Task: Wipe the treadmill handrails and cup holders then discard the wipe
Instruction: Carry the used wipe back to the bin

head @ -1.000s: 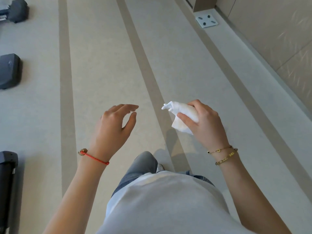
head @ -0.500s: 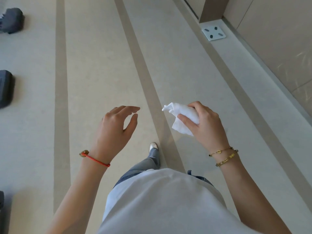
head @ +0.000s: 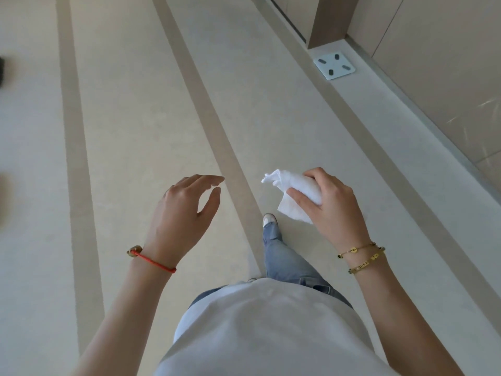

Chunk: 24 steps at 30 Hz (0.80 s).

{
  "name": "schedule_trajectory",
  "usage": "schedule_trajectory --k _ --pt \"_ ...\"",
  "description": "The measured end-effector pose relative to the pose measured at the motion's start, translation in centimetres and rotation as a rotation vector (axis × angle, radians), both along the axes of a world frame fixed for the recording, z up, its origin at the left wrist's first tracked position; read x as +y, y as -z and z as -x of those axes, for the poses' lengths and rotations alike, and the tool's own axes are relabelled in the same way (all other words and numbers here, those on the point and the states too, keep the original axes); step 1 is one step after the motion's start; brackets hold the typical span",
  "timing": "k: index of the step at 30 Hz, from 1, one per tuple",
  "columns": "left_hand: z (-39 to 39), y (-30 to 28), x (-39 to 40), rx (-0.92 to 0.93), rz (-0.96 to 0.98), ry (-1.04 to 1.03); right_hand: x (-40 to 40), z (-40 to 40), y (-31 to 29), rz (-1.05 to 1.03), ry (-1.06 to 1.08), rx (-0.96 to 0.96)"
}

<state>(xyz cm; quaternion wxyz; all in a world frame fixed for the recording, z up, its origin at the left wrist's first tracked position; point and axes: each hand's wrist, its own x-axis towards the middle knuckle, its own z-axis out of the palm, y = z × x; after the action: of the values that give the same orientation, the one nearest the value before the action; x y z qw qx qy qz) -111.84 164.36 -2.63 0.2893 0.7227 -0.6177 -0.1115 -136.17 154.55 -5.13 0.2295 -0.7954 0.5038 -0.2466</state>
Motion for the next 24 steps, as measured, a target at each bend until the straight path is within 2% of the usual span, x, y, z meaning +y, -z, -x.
schedule_trajectory --k 7,14,24 --pt "-4.6 0.9 -15.8 0.008 -0.022 0.012 -15.9 -4.1 1.0 0.007 0.051 -0.02" --pt "-9.3 -0.9 -32.9 0.002 0.047 -0.047 -34.2 -9.2 -0.9 0.03 0.004 -0.033" --pt "-17.7 -0.4 -50.4 0.01 0.047 -0.142 -53.3 -18.5 -0.7 0.006 -0.093 -0.007"
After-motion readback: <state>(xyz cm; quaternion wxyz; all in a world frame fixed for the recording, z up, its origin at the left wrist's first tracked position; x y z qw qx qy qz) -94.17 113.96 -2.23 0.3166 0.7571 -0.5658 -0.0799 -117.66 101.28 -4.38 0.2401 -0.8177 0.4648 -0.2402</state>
